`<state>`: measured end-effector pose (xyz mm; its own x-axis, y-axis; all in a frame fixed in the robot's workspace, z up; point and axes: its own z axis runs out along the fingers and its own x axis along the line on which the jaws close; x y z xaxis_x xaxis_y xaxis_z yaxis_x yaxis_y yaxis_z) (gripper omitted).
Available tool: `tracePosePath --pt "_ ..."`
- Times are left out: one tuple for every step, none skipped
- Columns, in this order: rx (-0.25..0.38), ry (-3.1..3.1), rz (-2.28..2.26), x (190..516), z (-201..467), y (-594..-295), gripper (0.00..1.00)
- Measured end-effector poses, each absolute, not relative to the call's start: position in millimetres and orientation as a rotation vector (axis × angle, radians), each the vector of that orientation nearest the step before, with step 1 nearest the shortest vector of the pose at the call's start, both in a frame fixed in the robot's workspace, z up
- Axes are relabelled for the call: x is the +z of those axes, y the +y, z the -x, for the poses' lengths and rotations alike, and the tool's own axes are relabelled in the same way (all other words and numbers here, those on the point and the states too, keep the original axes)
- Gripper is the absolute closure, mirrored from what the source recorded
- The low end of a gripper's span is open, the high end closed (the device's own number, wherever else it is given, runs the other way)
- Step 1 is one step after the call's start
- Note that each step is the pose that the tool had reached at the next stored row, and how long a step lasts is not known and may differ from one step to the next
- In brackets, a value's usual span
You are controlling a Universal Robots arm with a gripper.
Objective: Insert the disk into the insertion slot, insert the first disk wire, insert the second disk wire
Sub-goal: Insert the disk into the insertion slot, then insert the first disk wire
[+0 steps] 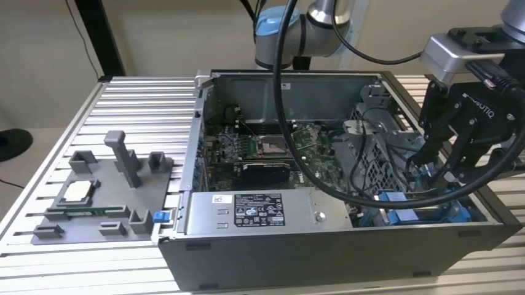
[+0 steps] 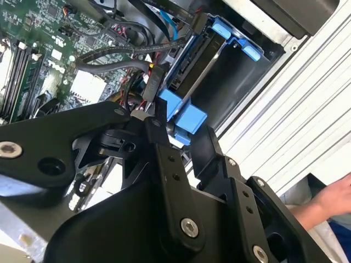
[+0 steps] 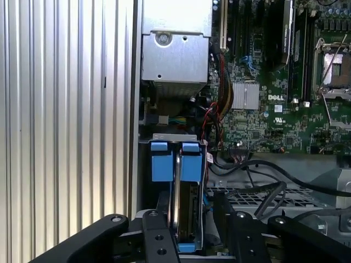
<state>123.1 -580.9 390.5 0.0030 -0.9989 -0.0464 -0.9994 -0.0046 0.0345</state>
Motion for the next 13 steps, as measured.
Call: tracePosePath --pt "0.090 2.210 2.219 390 -123 -581 0.00" --pt "0.090 2.210 2.219 391 -123 -581 0.00" --pt "0.089 2.211 2.219 391 -123 -581 0.00" --pt "0.089 2.211 2.219 392 -123 -581 0.00" --pt "0.090 2.210 2.219 393 -123 -581 0.00" --pt "0.090 2.210 2.219 394 -123 -581 0.00" --pt "0.090 2.210 2.219 395 -123 -581 0.00" --pt "0.090 2.210 2.219 397 -123 -581 0.00" --pt "0.090 2.210 2.219 398 -123 -581 0.00" --pt "0.090 2.210 2.219 400 -123 -580 0.00" --pt "0.090 2.210 2.219 402 -123 -580 0.00" --pt "0.090 2.210 2.219 403 -123 -579 0.00" --pt "0.090 2.210 2.219 405 -123 -579 0.00"
